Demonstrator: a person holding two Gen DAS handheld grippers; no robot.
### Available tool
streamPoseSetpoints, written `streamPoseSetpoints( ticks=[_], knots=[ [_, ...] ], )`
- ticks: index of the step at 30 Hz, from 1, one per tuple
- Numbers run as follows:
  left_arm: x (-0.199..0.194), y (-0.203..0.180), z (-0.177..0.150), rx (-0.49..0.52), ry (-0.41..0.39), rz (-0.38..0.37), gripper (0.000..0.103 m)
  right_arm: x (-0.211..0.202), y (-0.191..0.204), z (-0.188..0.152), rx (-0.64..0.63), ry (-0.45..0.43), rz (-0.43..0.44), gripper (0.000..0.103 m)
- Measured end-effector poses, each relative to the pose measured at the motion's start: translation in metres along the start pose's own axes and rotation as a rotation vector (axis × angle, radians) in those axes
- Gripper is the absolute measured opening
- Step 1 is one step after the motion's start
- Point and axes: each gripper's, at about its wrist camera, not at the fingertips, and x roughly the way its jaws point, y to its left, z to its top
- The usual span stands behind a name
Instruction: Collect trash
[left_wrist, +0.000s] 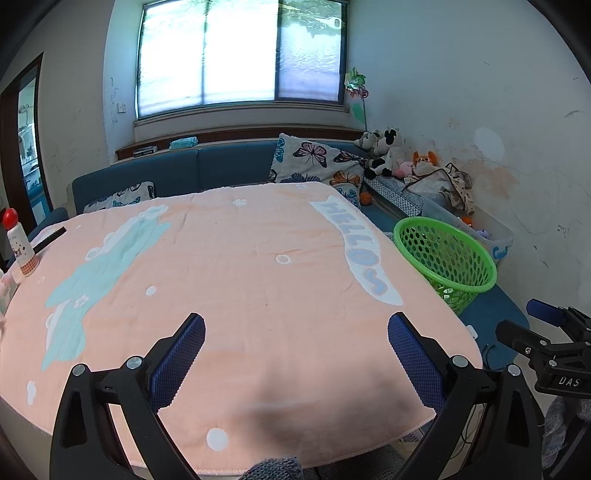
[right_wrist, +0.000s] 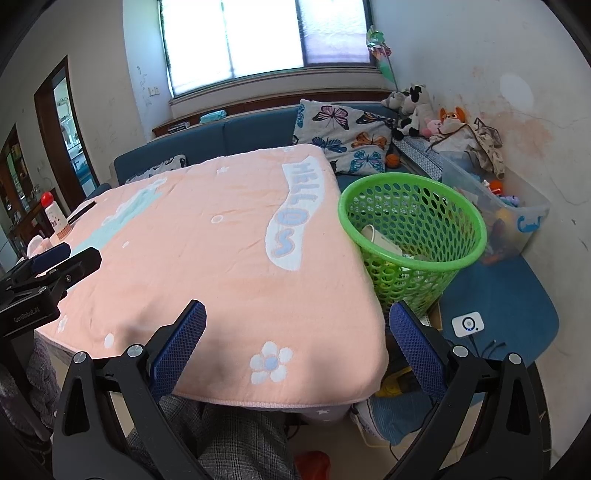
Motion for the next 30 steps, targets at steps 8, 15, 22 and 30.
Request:
streamPoseSetpoints(
  ticks=[8,15,22,30],
  knots=[
    [0.0013,0.0000,-0.0017,0.001,0.006,0.001,0.096,-0.0011,-0.0012,-0.0014,0.000,0.001,0.000,0.099],
    [0.0030,-0.0004,-0.0034,0.002,0.006,-0.002,0.096,-0.0009,-0.0011,-0.0013,0.001,0.001,-0.001,0.099],
    [0.0030,-0.0020,-0.0043,0.007,0.007,-0.003,0.096,-0.0005,-0.0002,-0.0022,-0.001,0.004,0.003,0.098],
    [0.0021,-0.0030,-0.0044,0.009,0.008,-0.003,0.096,0.0003,0.0002,-0.0030,-0.002,0.006,0.005,0.099]
  ],
)
